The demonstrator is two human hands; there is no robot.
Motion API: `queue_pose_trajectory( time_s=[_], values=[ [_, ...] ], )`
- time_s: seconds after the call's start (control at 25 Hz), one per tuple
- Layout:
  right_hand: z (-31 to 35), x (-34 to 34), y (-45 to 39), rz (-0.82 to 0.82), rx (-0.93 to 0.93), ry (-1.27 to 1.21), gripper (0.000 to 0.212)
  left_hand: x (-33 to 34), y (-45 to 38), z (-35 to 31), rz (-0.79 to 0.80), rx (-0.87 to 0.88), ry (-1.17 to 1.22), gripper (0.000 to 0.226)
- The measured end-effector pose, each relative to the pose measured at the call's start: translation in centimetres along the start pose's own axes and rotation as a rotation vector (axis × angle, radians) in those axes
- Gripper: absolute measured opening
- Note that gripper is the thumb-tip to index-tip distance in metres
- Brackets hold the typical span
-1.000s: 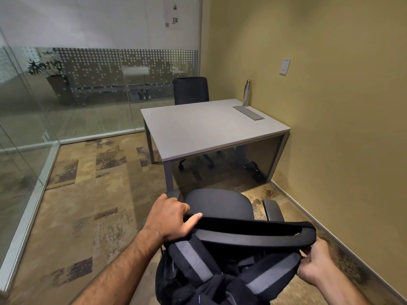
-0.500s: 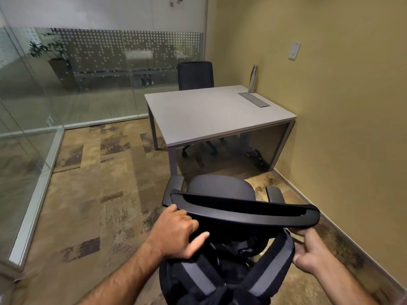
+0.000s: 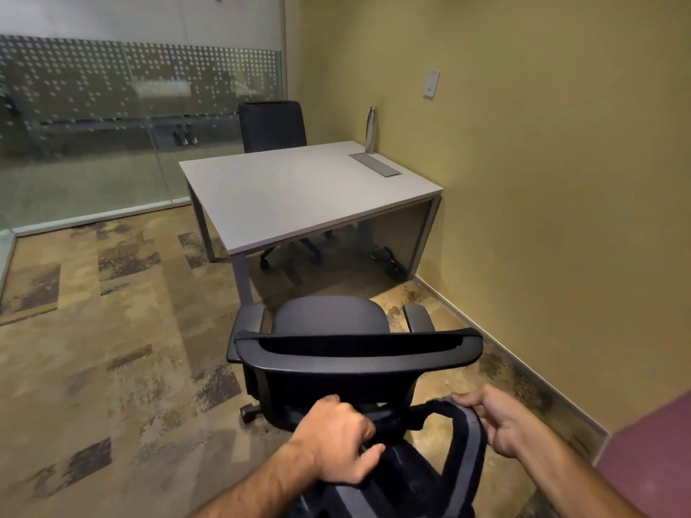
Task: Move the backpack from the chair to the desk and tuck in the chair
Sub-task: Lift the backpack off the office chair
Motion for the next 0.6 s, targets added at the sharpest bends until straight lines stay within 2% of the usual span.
queue_pose_trajectory(
  time_s=[0.12,0.24,0.36,0.48,0.6],
  values=[
    [1.3,-2.1,0.2,-0.077,-0.069,0.087,0.037,1.7,-2.6,-1.8,0.032,-0.032,0.132,0.048],
    [4.1,-5.6,0.6,-0.268,-0.181,0.142,0.011,2.8,-6.0,-4.4,0.055,-0.025,0.259,0.049],
    [7.6,-8.8,0.9,-0.365,-0.3,0.176,0.003,3.3,-9.9,-8.1,0.048,0.003,0.335,0.048],
    [12.1,-11.6,1.2,-0.451,-0.456,0.267,0.022,3.4,-14.7,-12.1,0.023,-0.01,0.393,0.048],
    [17.2,-14.4,2.0,-0.578,-0.623,0.564,0.05,3.0,-19.7,-16.0,0.017,-0.006,0.438,0.052]
  ],
)
Point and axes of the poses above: each hand's wrist, its own y-axis away from the middle knuckle, its own x-axis out of the palm, z = x × y, the point moved 6 cm from there along -y, towards the middle knuckle, and after that the axes turned 10 degrees about -z, right-handed, at the moved point
